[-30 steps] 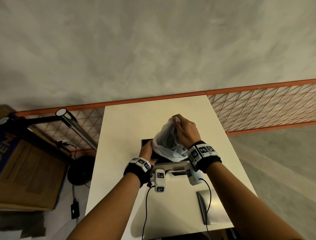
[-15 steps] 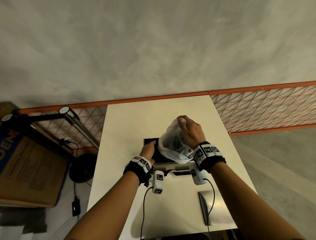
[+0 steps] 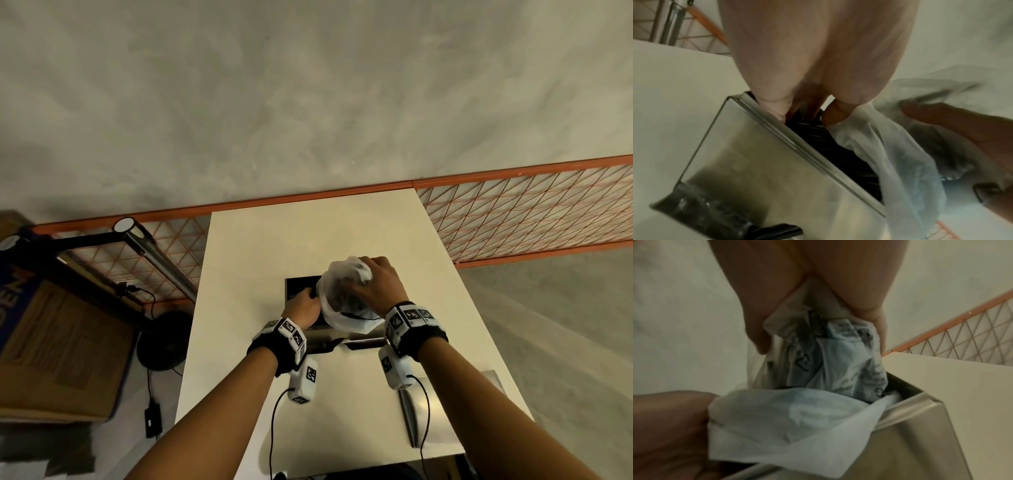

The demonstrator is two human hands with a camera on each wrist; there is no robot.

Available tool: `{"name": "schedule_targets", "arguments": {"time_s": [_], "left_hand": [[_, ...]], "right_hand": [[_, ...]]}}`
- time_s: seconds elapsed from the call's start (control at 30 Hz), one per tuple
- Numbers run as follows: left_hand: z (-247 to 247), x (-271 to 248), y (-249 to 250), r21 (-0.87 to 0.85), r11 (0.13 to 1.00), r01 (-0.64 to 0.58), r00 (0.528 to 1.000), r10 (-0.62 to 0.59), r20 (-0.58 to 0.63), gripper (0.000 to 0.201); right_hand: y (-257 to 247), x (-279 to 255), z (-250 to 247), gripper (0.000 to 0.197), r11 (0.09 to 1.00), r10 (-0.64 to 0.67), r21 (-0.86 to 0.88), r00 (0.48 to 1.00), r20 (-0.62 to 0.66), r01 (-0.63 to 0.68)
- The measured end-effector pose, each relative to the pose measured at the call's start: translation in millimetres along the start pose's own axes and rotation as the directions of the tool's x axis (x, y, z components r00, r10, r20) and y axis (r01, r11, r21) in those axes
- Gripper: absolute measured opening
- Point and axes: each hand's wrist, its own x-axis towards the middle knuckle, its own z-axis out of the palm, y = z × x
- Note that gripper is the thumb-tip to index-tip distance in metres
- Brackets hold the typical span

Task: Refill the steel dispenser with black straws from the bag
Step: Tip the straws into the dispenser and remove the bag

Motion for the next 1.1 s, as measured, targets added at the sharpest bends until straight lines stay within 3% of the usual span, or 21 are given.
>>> {"name": "schedule_targets", "arguments": {"time_s": [0.1, 0.27, 0.33, 0.43, 0.47, 0.53, 0.57, 0.63, 0.7, 0.77, 0.83, 0.97, 1.1], "left_hand": [[-6.7, -9.1, 3.9, 0.099, 0.994, -0.042, 0.998, 0.037, 0.05, 0.041], [-7.8, -13.9, 6.2, 0.335, 0.932, -0.135, 0.989, 0.108, 0.098, 0.04], [-2.5, -5.2, -1.8, 0.401, 0.906, -0.136, 0.988, 0.094, 0.122, 0.054], [12.0, 13.3, -18.4, 0.465, 0.875, -0.136, 0.987, 0.081, 0.136, 0.091], [14.8, 14.4, -18.6, 0.487, 0.862, -0.138, 0.986, 0.073, 0.151, 0.096], [10.9, 0.4, -7.0, 0.501, 0.848, -0.172, 0.981, 0.1, 0.167, 0.082], [10.2, -4.7, -4.8, 0.495, 0.847, -0.193, 0.978, 0.123, 0.17, 0.075], [8.9, -5.7, -8.1, 0.429, 0.885, -0.183, 0.983, 0.15, 0.109, 0.079], [7.8, -4.6, -15.2, 0.318, 0.934, -0.165, 0.986, 0.168, 0.02, 0.082], [7.5, -8.6, -15.7, 0.187, 0.966, -0.178, 0.983, 0.184, -0.017, 0.075], [8.2, -14.3, -12.9, 0.115, 0.973, -0.199, 0.977, 0.205, -0.048, 0.076], [16.8, -19.1, -12.3, 0.111, 0.96, -0.259, 0.961, 0.267, -0.067, 0.083], [18.8, -25.2, -15.5, 0.087, 0.93, -0.358, 0.926, 0.366, -0.097, 0.084]], "right_hand": [[-6.5, 6.4, -4.3, 0.026, 0.999, -0.04, -0.029, 0.998, -0.042, 0.039], [-34.0, 9.0, -11.4, 0.017, 0.991, -0.133, -0.042, 0.981, -0.143, 0.128], [-42.0, 9.6, -10.5, 0.022, 0.989, -0.14, -0.083, 0.972, -0.187, 0.126], [-47.2, 9.7, -6.0, 0.021, 0.985, -0.163, -0.081, 0.967, -0.194, 0.15], [-48.3, 9.2, -4.7, 0.019, 0.982, -0.185, -0.078, 0.962, -0.2, 0.173], [-50.1, 8.5, -3.1, 0.018, 0.97, -0.245, -0.038, 0.95, -0.194, 0.242], [-49.9, 8.1, -3.1, 0.02, 0.962, -0.268, 0.007, 0.948, -0.171, 0.273], [-46.9, 5.6, -5.2, 0.027, 0.948, -0.297, 0.09, 0.949, -0.107, 0.307], [-35.7, 3.6, -7.8, 0.04, 0.944, -0.323, 0.046, 0.942, -0.091, 0.328], [-20.1, 3.3, -10.3, 0.06, 0.958, -0.277, -0.105, 0.956, -0.096, 0.267], [-4.9, 2.7, -11.2, 0.072, 0.981, -0.157, -0.131, 0.985, -0.076, 0.146], [19.8, -2.0, -0.9, 0.059, 0.997, -0.02, 0.07, 1.0, 0.007, 0.02], [27.6, -6.2, 6.1, 0.062, 0.997, 0.005, 0.071, 1.0, 0.026, -0.007]]}}
